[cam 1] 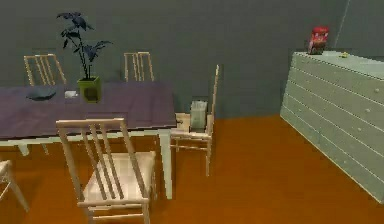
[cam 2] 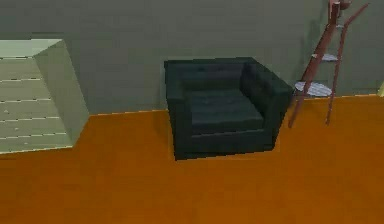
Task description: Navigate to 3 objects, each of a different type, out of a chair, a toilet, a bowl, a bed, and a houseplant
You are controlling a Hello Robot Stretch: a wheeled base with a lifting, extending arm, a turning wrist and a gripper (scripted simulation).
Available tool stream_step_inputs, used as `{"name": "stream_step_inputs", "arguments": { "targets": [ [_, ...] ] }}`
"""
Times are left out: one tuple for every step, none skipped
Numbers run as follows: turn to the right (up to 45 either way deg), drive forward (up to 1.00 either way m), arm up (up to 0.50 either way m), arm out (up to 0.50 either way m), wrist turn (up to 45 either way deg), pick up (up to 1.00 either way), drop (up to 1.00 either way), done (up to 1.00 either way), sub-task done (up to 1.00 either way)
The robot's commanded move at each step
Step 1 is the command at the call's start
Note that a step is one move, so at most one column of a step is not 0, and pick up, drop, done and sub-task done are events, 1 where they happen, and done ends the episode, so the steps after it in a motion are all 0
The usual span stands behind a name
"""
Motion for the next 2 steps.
{"name": "stream_step_inputs", "arguments": {
  "targets": [
    [-21.0,0.00,0.00,0.00,0.0,0.00,0.00,0.00,0.00],
    [0.0,0.00,0.00,0.00,0.0,0.00,0.00,0.00,1.00]
  ]
}}
